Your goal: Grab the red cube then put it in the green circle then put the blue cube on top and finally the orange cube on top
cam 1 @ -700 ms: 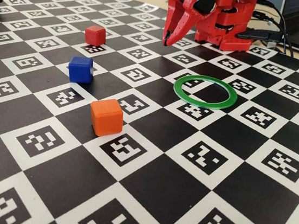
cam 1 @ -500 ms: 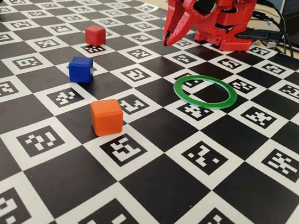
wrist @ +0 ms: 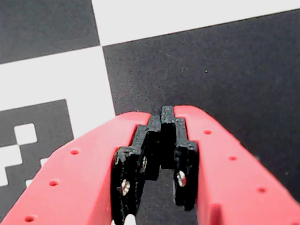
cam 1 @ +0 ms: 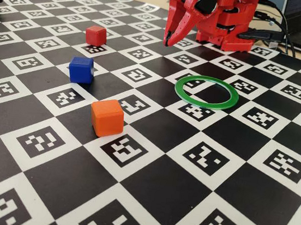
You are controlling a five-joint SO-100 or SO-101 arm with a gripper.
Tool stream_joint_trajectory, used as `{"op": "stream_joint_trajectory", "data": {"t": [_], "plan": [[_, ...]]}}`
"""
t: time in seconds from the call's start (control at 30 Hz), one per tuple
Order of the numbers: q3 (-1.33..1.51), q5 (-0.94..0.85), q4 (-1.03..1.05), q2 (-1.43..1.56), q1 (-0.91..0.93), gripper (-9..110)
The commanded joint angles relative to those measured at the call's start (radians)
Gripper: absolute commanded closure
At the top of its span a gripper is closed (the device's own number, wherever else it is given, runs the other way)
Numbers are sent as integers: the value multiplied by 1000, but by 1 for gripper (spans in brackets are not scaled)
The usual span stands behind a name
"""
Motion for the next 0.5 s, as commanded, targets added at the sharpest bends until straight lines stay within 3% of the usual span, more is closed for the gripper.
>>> {"op": "stream_joint_trajectory", "data": {"t": [0.0,0.47], "plan": [[54,-3,103,49,-9,107],[54,28,100,49,-5,107]]}}
